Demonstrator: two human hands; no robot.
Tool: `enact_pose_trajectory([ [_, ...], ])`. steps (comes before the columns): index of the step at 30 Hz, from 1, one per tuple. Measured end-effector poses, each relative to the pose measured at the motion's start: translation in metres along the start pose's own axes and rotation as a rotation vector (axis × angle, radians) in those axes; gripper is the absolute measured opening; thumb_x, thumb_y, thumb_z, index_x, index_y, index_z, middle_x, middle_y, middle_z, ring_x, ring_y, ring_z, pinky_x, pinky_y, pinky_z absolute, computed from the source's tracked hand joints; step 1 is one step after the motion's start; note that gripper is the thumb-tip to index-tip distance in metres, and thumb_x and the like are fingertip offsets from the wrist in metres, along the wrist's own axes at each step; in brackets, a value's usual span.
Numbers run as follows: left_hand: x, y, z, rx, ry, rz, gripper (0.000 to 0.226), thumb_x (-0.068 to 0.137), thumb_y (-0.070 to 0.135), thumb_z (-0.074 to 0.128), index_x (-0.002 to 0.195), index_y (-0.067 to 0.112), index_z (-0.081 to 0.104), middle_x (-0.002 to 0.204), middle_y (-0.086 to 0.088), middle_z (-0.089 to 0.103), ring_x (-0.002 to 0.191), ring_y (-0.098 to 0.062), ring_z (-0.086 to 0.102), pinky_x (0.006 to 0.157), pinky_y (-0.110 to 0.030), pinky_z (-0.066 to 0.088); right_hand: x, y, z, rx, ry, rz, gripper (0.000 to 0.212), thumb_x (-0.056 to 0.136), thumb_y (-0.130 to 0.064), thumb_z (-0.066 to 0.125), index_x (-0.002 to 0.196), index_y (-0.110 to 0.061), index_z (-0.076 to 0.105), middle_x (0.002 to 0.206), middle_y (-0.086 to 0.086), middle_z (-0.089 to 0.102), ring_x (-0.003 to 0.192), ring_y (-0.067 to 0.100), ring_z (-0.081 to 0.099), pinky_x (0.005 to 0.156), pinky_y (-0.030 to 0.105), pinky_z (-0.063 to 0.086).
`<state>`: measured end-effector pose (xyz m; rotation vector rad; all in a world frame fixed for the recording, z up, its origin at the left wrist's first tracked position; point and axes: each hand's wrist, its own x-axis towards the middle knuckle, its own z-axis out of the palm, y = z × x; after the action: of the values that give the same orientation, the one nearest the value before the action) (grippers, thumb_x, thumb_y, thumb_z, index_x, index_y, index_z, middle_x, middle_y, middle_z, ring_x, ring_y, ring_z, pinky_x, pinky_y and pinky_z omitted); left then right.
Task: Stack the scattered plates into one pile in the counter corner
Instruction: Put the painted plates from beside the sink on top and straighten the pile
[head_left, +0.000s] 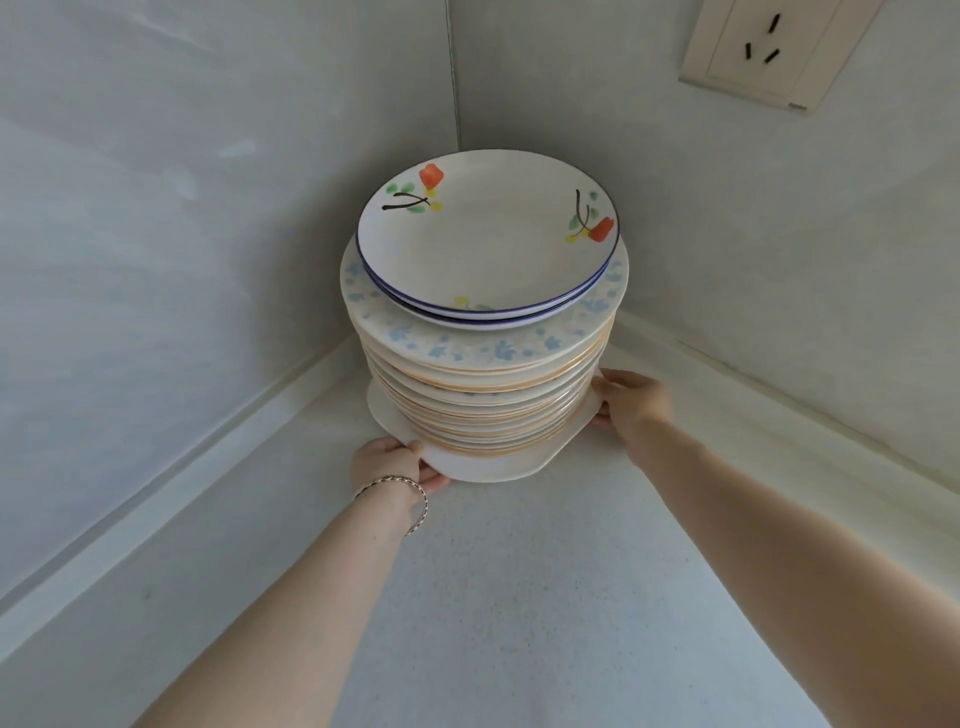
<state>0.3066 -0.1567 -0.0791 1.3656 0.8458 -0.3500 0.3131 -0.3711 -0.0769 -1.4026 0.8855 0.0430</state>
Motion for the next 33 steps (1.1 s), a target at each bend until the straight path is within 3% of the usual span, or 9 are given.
enact_pose_trajectory([
  [2,-0.001,0.002,0.000,-0.002,-0.001,-0.005,0.017,0.093,-0.009,0.043,0.079,-0.001,0.047,0.075,-0.020,0.054,0.064,-0.031,0.057,0.083,-0.051,0.049,-0.010,0.013,0.004,-0.037,0.018,0.016,0.030,0.094,-0.006,0.048,0.121,0.003,0.057,0.103,0.019,0.066,0.086,0.032,0.064,0.073,0.034,0.056],
  [4,-0.004,0.004,0.001,-0.014,0.005,-0.009,0.011,0.093,-0.009,0.043,0.090,0.000,0.047,0.083,-0.025,0.054,0.072,-0.035,0.058,0.084,-0.052,0.049,-0.020,0.023,0.009,0.034,-0.032,0.111,0.029,0.096,-0.006,0.046,0.121,0.005,0.053,0.087,0.015,0.063,0.074,0.028,0.063,0.055,0.031,0.059],
  [8,-0.007,0.002,0.002,-0.049,0.017,-0.016,0.028,0.093,-0.008,0.043,0.069,0.005,0.045,0.081,-0.023,0.055,0.065,-0.031,0.057,0.085,-0.052,0.049,-0.023,0.018,0.011,0.064,-0.033,0.168,0.025,0.095,-0.003,0.047,0.115,0.009,0.053,0.072,0.014,0.057,0.061,0.025,0.059,0.036,0.029,0.052],
  [18,0.009,0.003,0.006,-0.040,-0.014,-0.074,0.033,0.092,-0.012,0.039,0.124,-0.007,0.047,0.072,-0.020,0.051,0.061,-0.032,0.053,0.074,-0.051,0.045,-0.018,0.013,0.010,0.084,-0.030,0.162,0.028,0.094,-0.003,0.049,0.118,0.011,0.052,0.071,0.016,0.058,0.060,0.026,0.059,0.037,0.030,0.053],
  [22,0.000,0.005,0.006,-0.026,-0.031,-0.070,0.032,0.092,-0.012,0.039,0.122,-0.005,0.047,0.082,-0.025,0.054,0.060,-0.031,0.053,0.080,-0.052,0.047,-0.028,0.012,0.009,0.029,-0.048,0.182,0.029,0.096,-0.010,0.047,0.120,0.007,0.053,0.070,0.013,0.058,0.054,0.022,0.060,0.033,0.026,0.051],
  [25,-0.007,0.010,0.001,0.094,0.016,-0.056,0.019,0.091,-0.010,0.043,0.108,-0.004,0.049,0.072,-0.022,0.055,0.041,-0.029,0.059,0.054,-0.042,0.056,-0.043,0.006,0.005,-0.197,-0.106,0.216,0.021,0.096,-0.009,0.047,0.093,0.009,0.058,0.065,0.013,0.058,0.048,0.020,0.059,0.032,0.020,0.047],
  [26,-0.008,0.011,-0.002,0.151,0.050,-0.024,0.021,0.090,-0.010,0.044,0.110,-0.005,0.049,0.074,-0.024,0.057,0.045,-0.029,0.063,0.051,-0.039,0.057,-0.049,0.002,0.002,-0.275,-0.118,0.220,0.020,0.095,-0.006,0.047,0.081,0.005,0.055,0.065,0.012,0.058,0.050,0.020,0.058,0.033,0.020,0.047],
  [29,-0.030,0.022,-0.016,0.365,0.228,0.170,0.043,0.089,-0.002,0.045,0.131,0.002,0.040,0.121,-0.026,0.055,0.106,-0.039,0.060,0.093,-0.043,0.048,-0.066,-0.014,-0.015,-0.562,-0.161,0.151,0.025,0.092,-0.005,0.043,0.068,-0.004,0.050,0.068,0.009,0.060,0.055,0.019,0.057,0.051,0.027,0.053],
  [33,-0.073,0.075,-0.033,0.397,0.338,0.639,0.047,0.090,0.001,0.046,0.136,-0.001,0.036,0.142,-0.020,0.042,0.131,-0.033,0.042,0.107,-0.037,0.032,-0.088,-0.059,-0.036,-0.764,0.000,-0.248,0.022,0.087,-0.013,0.046,0.078,-0.006,0.065,0.085,0.016,0.065,0.076,0.027,0.056,0.070,0.030,0.047],
])
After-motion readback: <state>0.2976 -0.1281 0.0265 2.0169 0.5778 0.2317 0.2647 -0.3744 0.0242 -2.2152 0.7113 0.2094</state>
